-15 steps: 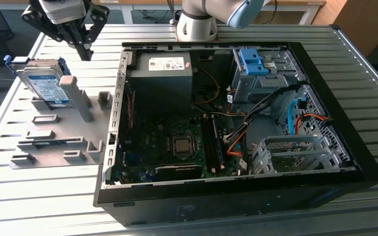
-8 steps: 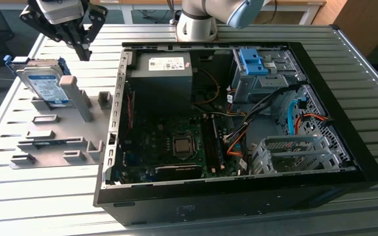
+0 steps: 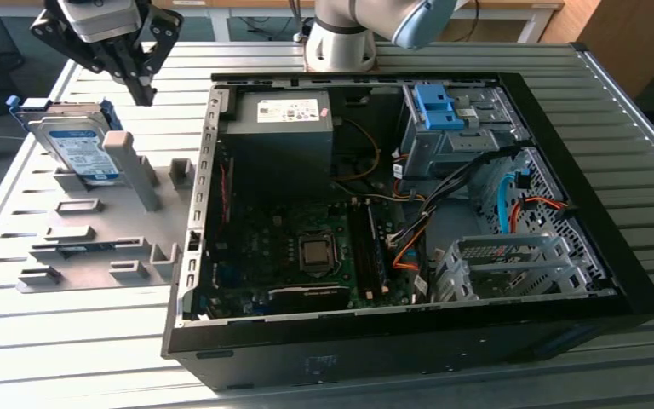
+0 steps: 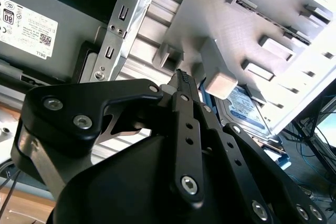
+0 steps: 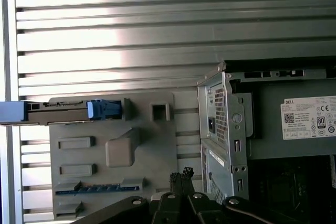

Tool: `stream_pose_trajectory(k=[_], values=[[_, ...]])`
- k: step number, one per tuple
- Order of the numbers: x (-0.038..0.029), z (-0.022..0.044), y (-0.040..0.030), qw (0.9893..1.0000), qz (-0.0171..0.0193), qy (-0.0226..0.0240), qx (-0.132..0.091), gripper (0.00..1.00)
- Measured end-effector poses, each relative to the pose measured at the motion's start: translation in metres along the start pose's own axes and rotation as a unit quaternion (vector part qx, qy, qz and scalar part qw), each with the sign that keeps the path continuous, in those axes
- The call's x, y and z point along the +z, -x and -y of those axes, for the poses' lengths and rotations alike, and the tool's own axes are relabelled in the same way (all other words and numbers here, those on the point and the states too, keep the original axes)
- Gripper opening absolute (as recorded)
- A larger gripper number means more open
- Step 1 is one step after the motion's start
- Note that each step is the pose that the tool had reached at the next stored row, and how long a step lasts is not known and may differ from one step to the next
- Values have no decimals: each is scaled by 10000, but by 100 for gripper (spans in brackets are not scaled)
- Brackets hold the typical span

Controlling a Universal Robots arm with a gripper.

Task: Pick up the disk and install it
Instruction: 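Reach for the disk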

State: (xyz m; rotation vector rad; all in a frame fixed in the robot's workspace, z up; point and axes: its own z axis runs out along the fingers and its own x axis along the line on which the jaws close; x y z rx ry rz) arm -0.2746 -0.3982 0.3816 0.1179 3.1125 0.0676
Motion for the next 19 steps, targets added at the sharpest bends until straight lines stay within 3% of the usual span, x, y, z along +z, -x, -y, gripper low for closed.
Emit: stream_pose_trajectory(k=[19], values=[[2,6,-76,10000,0,0,0,11]])
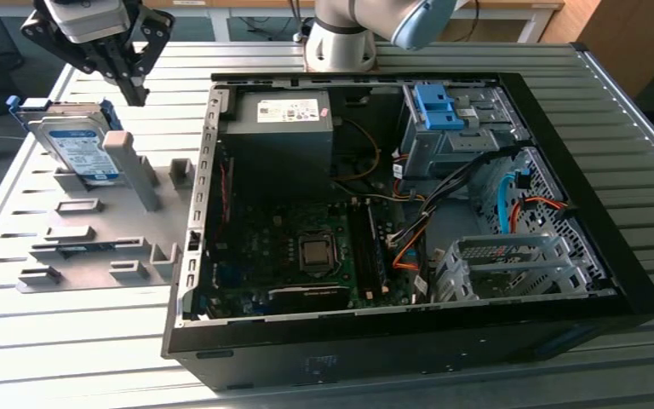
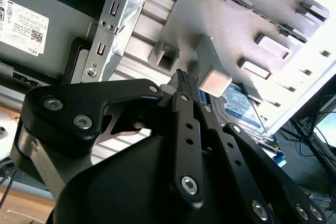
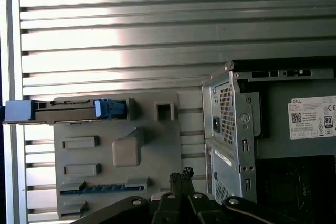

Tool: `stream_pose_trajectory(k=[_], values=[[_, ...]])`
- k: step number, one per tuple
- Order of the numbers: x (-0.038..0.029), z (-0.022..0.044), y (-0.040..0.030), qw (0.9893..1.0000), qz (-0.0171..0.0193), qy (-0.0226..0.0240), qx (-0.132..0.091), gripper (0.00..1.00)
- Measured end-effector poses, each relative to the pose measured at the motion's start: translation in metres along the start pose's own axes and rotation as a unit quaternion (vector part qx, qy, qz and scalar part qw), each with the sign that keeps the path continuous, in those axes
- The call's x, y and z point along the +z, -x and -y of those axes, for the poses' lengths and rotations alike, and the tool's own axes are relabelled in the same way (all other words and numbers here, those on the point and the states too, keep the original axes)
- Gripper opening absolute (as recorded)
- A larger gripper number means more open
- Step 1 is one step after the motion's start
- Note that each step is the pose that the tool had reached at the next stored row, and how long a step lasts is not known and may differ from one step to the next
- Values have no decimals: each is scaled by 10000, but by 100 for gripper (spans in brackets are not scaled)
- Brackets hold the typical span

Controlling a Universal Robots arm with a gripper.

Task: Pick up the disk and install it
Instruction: 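Reach for the disk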

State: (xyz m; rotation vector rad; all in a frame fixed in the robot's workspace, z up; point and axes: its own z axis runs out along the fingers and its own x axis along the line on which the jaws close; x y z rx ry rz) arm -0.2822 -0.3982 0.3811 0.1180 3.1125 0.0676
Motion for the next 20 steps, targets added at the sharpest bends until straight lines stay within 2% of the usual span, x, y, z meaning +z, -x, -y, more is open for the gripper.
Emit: stream_pose_trajectory(k=[20], values=[[1,11,-139,10000,0,0,0,11]])
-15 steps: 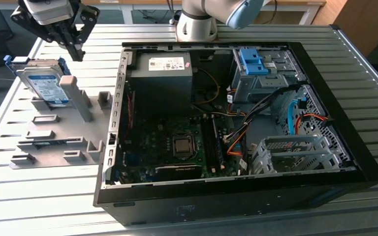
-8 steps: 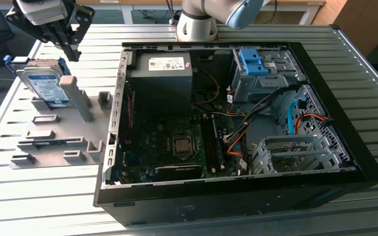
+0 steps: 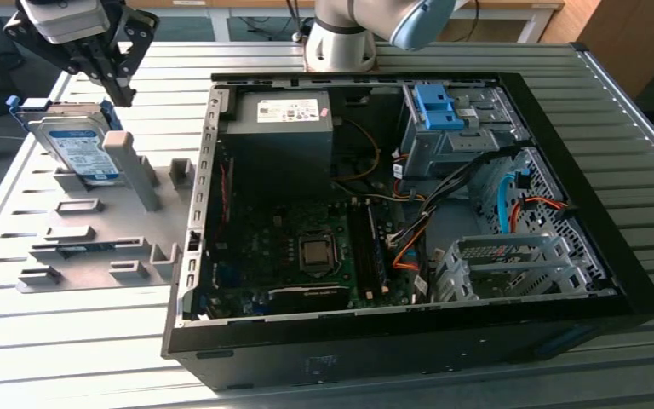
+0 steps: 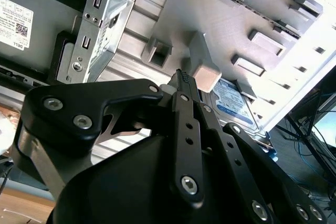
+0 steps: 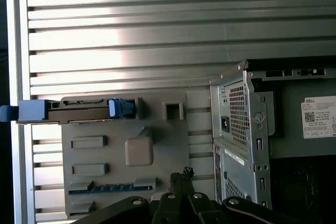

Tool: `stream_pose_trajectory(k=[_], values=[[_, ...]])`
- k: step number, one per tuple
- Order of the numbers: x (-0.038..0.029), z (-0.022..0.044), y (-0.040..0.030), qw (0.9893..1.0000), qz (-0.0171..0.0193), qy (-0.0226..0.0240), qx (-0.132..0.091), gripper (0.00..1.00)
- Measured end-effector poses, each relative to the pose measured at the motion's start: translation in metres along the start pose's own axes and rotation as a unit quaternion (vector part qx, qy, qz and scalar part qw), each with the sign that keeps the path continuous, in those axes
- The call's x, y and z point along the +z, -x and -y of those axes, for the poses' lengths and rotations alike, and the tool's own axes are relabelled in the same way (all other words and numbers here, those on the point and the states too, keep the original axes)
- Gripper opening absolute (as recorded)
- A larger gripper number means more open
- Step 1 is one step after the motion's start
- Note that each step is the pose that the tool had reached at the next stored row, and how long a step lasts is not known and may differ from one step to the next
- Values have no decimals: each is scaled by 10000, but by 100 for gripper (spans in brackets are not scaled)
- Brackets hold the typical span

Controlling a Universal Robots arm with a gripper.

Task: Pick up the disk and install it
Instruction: 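Reach for the disk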

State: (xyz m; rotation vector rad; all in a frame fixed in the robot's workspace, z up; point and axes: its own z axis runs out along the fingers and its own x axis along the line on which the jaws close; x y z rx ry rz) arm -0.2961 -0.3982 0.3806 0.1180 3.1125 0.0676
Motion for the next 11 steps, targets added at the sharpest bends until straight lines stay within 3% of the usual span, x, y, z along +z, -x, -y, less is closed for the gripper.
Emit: stream_pose_trajectory(k=[11], values=[[0,0,-8,10000,0,0,0,11]])
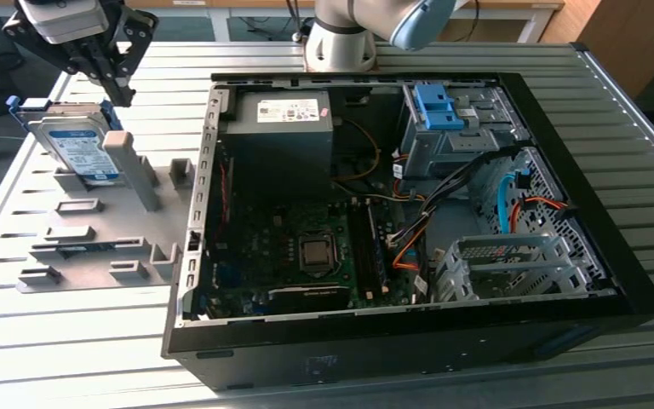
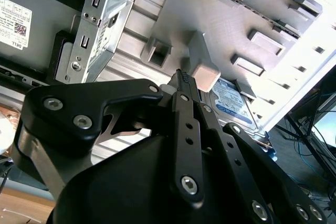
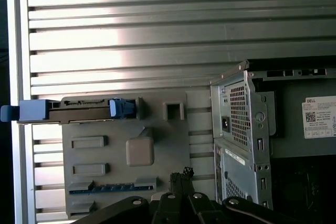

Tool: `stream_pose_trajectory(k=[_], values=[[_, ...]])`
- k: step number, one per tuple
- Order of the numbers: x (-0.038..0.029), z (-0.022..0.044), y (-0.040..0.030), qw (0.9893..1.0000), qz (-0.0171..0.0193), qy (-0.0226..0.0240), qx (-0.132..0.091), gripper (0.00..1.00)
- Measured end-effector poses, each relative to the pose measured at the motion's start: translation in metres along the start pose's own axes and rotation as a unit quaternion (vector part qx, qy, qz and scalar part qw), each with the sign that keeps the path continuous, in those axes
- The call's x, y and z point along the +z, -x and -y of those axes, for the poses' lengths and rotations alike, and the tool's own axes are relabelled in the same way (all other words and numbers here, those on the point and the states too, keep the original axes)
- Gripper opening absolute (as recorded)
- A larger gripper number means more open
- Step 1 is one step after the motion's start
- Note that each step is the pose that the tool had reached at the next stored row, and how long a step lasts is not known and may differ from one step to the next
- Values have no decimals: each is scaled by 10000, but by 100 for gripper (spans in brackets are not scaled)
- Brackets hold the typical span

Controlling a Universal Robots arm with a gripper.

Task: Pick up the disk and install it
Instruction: 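Reach for the disk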

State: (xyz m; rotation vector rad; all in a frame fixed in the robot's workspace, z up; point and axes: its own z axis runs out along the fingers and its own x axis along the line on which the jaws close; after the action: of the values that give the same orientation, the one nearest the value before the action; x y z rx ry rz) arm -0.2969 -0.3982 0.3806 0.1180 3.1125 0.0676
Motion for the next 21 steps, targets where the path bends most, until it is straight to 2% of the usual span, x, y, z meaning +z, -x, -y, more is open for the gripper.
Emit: stream_pose_trajectory(k=[3,8,11,14,21], values=[[-1,2,-25,10000,0,0,0,11],[-2,-3,-182,10000,1,1,1,11],[-3,-4,-247,10000,-1,0,2,11],[-2,-3,-271,10000,-1,0,2,11],[-2,-2,-275,10000,-1,0,2,11]])
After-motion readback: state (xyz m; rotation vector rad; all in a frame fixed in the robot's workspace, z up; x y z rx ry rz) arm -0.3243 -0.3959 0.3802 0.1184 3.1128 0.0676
